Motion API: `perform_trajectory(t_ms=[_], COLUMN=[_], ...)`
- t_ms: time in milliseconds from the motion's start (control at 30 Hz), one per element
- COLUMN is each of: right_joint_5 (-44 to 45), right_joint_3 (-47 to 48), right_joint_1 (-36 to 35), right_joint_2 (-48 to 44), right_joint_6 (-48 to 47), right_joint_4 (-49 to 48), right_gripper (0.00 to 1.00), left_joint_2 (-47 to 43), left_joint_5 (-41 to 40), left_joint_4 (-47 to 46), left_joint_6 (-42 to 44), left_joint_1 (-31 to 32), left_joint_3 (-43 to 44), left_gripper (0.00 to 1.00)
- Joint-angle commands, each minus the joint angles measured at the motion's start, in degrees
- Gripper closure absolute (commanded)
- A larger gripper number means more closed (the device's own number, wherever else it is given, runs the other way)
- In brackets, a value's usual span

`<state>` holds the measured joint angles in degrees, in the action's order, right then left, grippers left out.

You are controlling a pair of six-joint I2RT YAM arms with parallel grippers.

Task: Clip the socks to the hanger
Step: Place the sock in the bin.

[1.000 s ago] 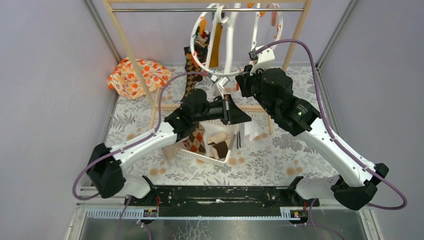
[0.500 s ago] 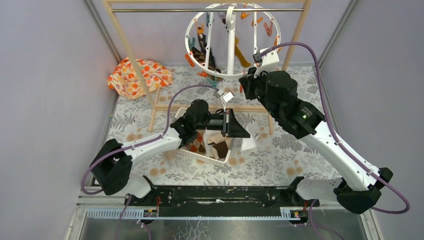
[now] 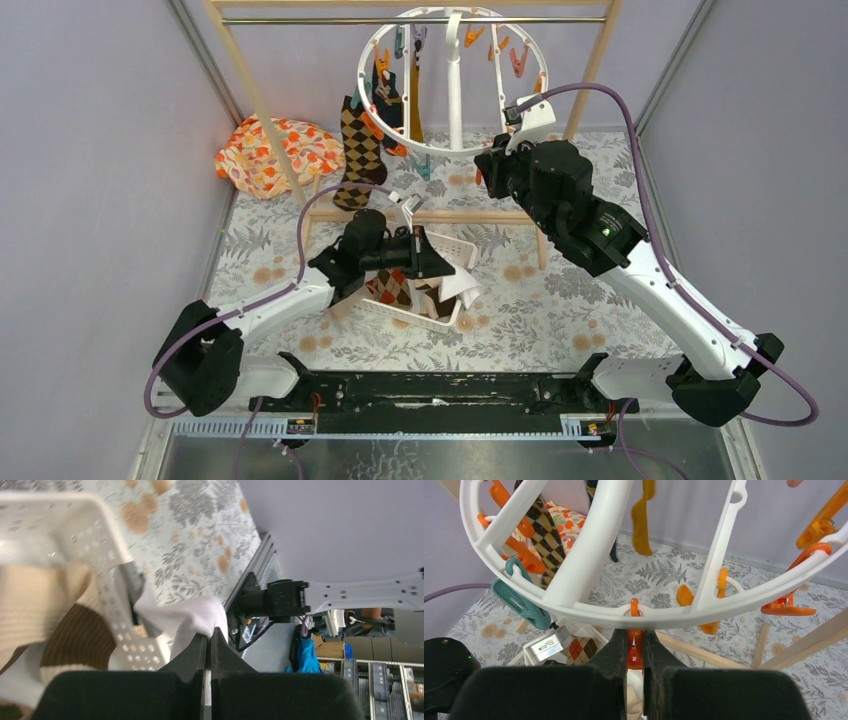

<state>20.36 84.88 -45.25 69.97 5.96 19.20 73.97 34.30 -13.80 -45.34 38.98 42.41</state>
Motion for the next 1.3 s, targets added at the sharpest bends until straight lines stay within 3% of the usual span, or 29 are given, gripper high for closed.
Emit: perform_trajectory(t_ms=[0,233,433,467,500,567,600,633,667,900,1033,1267], right_joint_5=[-0.5,-0.3,-0.6,-0.7,-1.0,-1.2,-1.3,-1.4,-1.3,-1.1,-0.8,-1.3], right_joint_3=[0.3,0.0,-0.1,-0.1,0.0,0.0,0.0,0.0,0.0,-0.2,-0.2,-0.1], right_joint_1=[0.5,0.5,0.6,0.5,0.6,0.5,0.5,0.6,0.5,0.6,0.6,0.7], right_joint_2=[0.4,0.9,1.2,1.4,1.5,1.6,1.7,1.7,1.6,1.3,1.2,1.6], right_joint_6=[0.6,0.6,0.6,0.6,0.7,0.9,0.9,0.9,0.9,0.7,0.4,0.5], right_joint_4=[-3.1,-3.2,-3.6,-3.6,-3.7,-3.8,-3.8,-3.7,-3.7,-3.6,-3.8,-4.2], right_gripper=[1.0,1.0,1.0,1.0,1.0,1.0,1.0,1.0,1.0,1.0,1.0,1.0], left_joint_2=[-1.2,-5.9,-11.5,-11.6,-11.7,-12.1,-12.4,-12.4,-12.6,-16.3,-18.8,-14.8], left_joint_5=[-1.8,-5.6,-17.5,-19.6,-20.9,-23.3,-24.4,-24.9,-25.1,-27.8,-24.6,-23.9], left_joint_4=[1.8,11.2,21.4,22.5,23.1,23.6,23.7,23.9,24.1,23.5,22.5,20.3], left_joint_6=[3.0,8.1,10.8,10.9,10.6,9.7,9.0,8.8,8.7,6.0,4.1,5.4], left_joint_1=[-1.8,-6.5,-7.8,-7.8,-7.8,-7.8,-7.8,-7.8,-7.8,-7.8,-7.2,-0.2], left_joint_3=[-2.9,-3.8,-4.6,-4.5,-4.7,-5.2,-5.5,-5.5,-5.5,-5.5,-4.3,-0.8], left_gripper=[1.0,1.0,1.0,0.95,0.79,0.61,0.39,0.07,0.02,0.01,0.01,0.01])
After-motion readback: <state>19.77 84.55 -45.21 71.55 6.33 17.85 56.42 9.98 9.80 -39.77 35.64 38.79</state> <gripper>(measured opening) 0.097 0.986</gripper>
